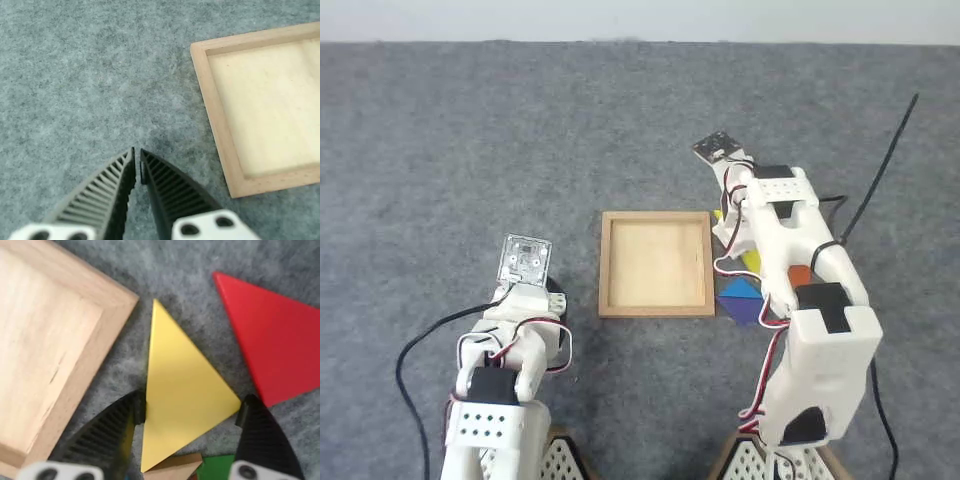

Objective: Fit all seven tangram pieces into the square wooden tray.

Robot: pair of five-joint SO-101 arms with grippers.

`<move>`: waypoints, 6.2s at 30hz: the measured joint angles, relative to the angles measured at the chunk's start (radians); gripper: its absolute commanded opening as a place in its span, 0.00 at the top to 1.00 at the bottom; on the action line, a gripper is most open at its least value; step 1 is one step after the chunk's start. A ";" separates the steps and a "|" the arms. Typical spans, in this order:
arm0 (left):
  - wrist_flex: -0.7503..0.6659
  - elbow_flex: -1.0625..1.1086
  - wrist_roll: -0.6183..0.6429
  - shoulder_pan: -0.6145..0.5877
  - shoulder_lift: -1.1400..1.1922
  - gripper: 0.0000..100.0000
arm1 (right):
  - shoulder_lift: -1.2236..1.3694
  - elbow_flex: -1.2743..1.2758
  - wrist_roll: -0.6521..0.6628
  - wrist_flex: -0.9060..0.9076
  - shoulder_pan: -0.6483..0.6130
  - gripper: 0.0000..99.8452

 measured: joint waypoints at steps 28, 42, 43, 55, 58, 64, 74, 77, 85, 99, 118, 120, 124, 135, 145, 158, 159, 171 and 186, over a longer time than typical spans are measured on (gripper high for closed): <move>0.000 0.000 0.000 0.000 0.000 0.98 | -0.292 0.046 -0.074 0.114 -0.035 0.66; 0.000 0.000 0.000 0.000 0.000 0.98 | -0.078 0.071 -0.025 0.049 -0.044 0.64; 0.000 0.000 0.000 0.000 0.000 0.98 | -0.072 0.071 -0.025 0.040 -0.044 0.65; 0.000 0.000 0.000 0.000 0.000 0.98 | -0.071 0.071 -0.021 -0.009 0.000 0.70; 0.000 0.000 0.000 0.000 0.000 0.98 | -0.071 0.075 -0.020 -0.009 0.000 0.70; 0.000 0.000 0.000 0.000 0.000 0.98 | -0.032 0.057 -0.020 0.018 0.000 0.70; 0.000 0.000 0.000 0.000 0.000 0.98 | 0.040 -0.048 -0.020 0.097 0.000 0.79; 0.000 0.000 0.000 0.000 0.000 0.98 | 0.040 -0.052 -0.032 0.097 0.008 0.80; 0.000 0.000 0.000 0.000 0.000 0.98 | 0.038 -0.058 -0.052 0.098 0.009 0.80; 0.000 0.000 0.000 0.000 0.000 0.98 | -0.206 0.147 -0.086 0.031 0.006 0.73; 0.000 0.000 0.000 0.000 0.000 0.98 | 0.087 -0.189 -0.058 0.091 -0.012 0.70; 0.000 0.000 0.000 0.000 0.000 0.98 | 0.091 -0.190 -0.054 0.094 -0.012 0.70; 0.000 0.000 0.000 0.000 0.000 0.98 | 0.103 -0.210 -0.037 0.127 -0.012 0.70; 0.000 0.000 0.000 0.000 0.000 0.98 | -0.032 0.060 -0.029 0.055 -0.021 0.70; 0.000 0.000 0.000 0.000 0.000 0.98 | -0.141 0.207 -0.052 -0.052 -0.034 0.75; 0.000 0.000 0.000 0.000 0.000 0.98 | -0.083 0.003 -0.075 -0.011 -0.044 0.69; 0.000 0.000 0.000 0.000 0.000 0.98 | -0.054 -0.021 -0.074 -0.006 -0.044 0.69; 0.000 0.000 0.000 0.000 0.000 0.98 | 0.094 -0.169 -0.066 0.015 -0.005 0.69; 0.000 0.000 0.000 0.000 0.000 0.98 | -0.014 0.031 -0.080 0.048 -0.002 0.71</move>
